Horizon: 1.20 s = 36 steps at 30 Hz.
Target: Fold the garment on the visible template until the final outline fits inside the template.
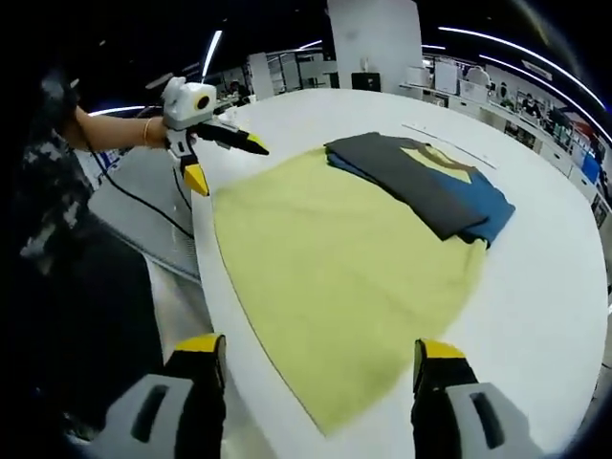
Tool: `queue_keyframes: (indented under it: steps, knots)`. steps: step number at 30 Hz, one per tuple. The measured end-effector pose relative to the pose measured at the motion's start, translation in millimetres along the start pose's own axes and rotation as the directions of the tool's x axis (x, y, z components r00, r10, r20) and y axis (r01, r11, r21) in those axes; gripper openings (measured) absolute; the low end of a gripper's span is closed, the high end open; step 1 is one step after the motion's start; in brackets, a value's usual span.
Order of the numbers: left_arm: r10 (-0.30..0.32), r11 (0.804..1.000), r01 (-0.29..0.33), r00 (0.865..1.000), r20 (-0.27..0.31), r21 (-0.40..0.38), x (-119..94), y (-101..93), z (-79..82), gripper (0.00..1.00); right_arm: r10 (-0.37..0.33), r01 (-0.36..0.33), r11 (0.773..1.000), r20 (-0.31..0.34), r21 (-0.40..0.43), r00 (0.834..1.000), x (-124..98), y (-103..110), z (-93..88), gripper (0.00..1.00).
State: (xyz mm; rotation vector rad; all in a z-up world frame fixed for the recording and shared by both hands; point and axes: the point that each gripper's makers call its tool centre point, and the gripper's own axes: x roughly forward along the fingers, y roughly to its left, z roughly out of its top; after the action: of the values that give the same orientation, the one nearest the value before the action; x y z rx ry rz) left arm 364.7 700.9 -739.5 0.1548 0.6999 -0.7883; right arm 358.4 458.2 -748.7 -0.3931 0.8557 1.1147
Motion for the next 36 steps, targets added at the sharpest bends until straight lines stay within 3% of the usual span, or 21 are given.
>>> queue_keyframes:
  steps: [7,11,16,24,28,33,36]
  knots:
    - [0.002,1.000,-0.001,0.998,-0.057,0.027,-4.3,-5.5,-23.6,0.77,0.001,-0.005,0.998,-0.059,-0.060,0.998,3.3,3.0,-13.3,0.71]
    - [0.008,0.999,-0.005,0.997,-0.078,0.043,-5.0,-6.3,-34.4,0.66,0.000,-0.004,0.998,-0.055,-0.063,0.998,5.1,2.5,-15.9,0.66]
    - [0.020,0.993,-0.006,0.992,-0.123,0.114,-5.1,-6.5,-46.9,0.66,-0.006,0.001,0.997,-0.060,-0.080,0.998,8.2,2.3,-20.4,0.60]
    - [0.051,0.977,-0.015,0.985,-0.163,0.213,-8.2,1.7,-56.7,0.58,-0.046,0.027,0.987,-0.121,-0.156,0.992,9.0,-3.5,-35.8,0.53]
    - [0.048,0.981,-0.021,0.989,-0.137,0.193,-7.4,2.0,-52.9,0.54,-0.049,0.032,0.988,-0.113,-0.152,0.992,8.5,-5.3,-35.5,0.49]
    - [0.005,0.980,0.026,0.988,-0.157,0.197,-9.6,0.6,-51.1,0.38,-0.064,0.043,0.984,-0.118,-0.176,0.991,7.8,-11.2,-34.4,0.43]
    - [0.004,0.980,0.029,0.986,-0.165,0.198,-9.4,3.1,-49.6,0.35,-0.067,0.045,0.983,-0.120,-0.178,0.991,7.6,-12.8,-34.6,0.40]
